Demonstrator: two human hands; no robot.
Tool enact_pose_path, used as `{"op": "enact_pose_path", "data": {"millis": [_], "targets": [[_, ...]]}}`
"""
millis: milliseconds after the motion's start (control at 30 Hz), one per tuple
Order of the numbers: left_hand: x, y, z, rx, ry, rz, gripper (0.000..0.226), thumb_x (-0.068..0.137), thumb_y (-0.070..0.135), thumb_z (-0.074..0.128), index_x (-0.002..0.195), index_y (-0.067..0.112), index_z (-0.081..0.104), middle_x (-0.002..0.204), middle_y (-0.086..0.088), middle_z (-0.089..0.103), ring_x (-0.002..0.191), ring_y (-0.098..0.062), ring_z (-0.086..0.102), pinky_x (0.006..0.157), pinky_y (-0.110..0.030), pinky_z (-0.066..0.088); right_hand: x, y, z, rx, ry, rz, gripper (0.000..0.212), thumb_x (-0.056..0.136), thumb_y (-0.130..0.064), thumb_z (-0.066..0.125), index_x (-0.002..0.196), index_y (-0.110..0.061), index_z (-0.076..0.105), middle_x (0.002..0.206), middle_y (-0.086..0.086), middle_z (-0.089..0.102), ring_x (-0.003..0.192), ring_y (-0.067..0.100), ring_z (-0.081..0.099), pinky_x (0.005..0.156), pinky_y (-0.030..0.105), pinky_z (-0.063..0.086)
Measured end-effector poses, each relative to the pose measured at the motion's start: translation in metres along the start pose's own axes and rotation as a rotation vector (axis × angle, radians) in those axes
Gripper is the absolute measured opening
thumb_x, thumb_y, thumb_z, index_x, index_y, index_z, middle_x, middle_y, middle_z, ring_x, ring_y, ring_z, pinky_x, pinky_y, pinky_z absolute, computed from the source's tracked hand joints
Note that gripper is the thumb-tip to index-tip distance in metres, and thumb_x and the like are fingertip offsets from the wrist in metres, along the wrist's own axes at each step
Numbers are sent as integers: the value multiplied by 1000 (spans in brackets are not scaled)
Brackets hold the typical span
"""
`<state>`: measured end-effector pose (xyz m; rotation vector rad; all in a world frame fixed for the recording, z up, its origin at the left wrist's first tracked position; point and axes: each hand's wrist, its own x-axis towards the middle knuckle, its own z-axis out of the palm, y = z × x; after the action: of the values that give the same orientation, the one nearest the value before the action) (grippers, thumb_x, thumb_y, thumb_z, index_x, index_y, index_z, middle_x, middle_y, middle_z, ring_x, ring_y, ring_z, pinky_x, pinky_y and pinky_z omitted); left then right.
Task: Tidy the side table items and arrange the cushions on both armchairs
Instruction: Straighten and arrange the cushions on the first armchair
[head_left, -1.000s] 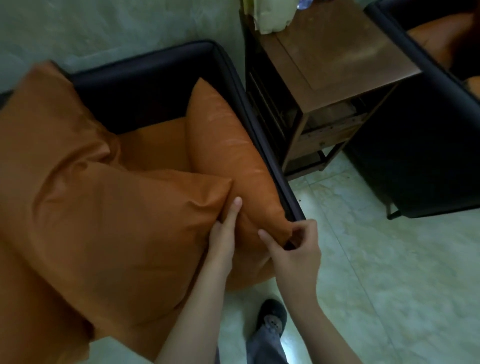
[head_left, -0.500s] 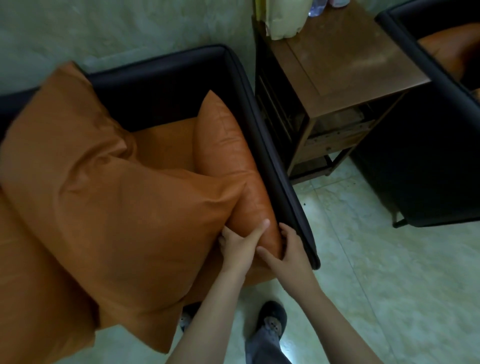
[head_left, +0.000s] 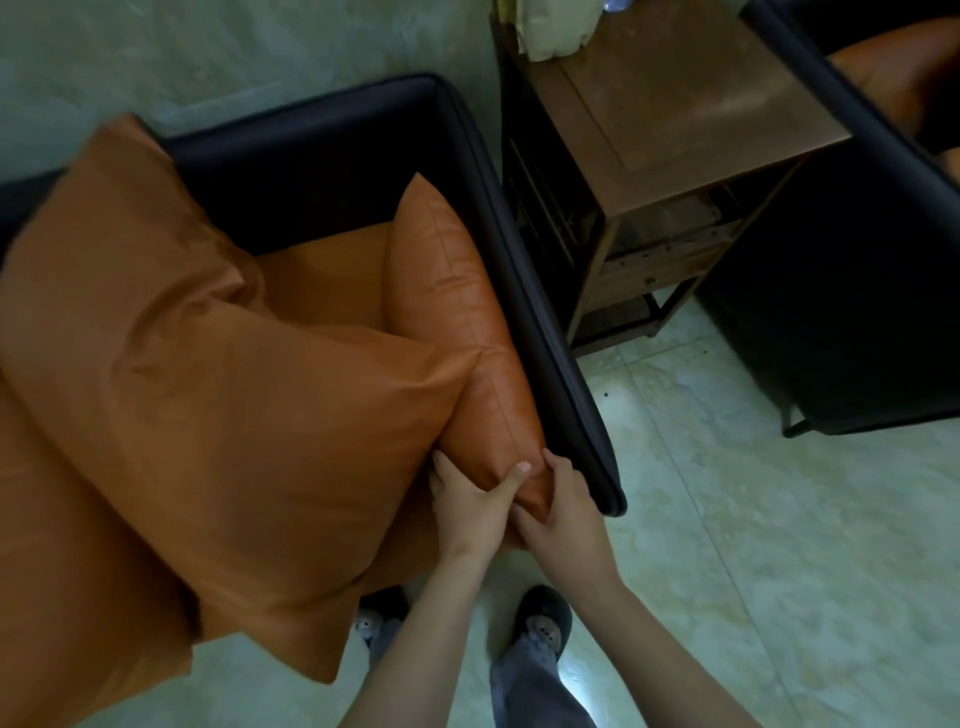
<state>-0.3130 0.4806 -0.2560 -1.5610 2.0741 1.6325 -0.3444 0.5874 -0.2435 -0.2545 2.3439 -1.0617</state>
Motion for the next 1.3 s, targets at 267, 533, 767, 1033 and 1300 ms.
{"op": "enact_pose_path", "data": {"millis": [267, 533, 767, 1033, 1300], "targets": [[-3, -1, 0, 25, 20, -4, 118, 67, 56, 76, 152, 19, 3, 155, -10, 20, 137, -29, 32, 111, -42, 32, 0, 0, 0, -15, 7, -2, 69, 83, -29, 69, 141, -18, 34, 129, 4, 46, 109, 17, 54, 80, 20, 41], [-15, -15, 2, -1, -38, -58, 124, 66, 57, 76, 151, 21, -7, 159, -3, 7, 143, -25, 19, 115, -43, 25, -15, 10, 9, -30, 28, 34, 72, 82, -35, 70, 141, -19, 32, 128, 3, 46, 107, 12, 51, 80, 22, 44], [-12, 15, -65, -26, -229, 42, 73, 85, 48, 61, 146, 22, 32, 151, 3, 35, 136, -12, 34, 110, -29, 29, -8, -11, -5, -27, 37, 2, 78, 73, -50, 73, 137, -25, 35, 131, -4, 42, 117, 13, 48, 92, 34, 48], [7, 59, -174, 186, -75, 542, 29, 90, 35, 59, 119, 36, 55, 113, 23, 55, 104, 9, 52, 89, -9, 42, 3, -107, 13, 7, 171, -365, 73, 76, -55, 60, 138, -27, 32, 139, -8, 34, 128, 1, 31, 103, 7, 22], [147, 87, -266, 607, 40, 822, 33, 92, 31, 56, 122, 16, 57, 127, -1, 54, 121, -16, 46, 104, -25, 31, 59, -208, 93, -172, 112, -480, 62, 86, -44, 60, 139, -20, 37, 144, 1, 32, 135, 12, 28, 109, 25, 27]]}}
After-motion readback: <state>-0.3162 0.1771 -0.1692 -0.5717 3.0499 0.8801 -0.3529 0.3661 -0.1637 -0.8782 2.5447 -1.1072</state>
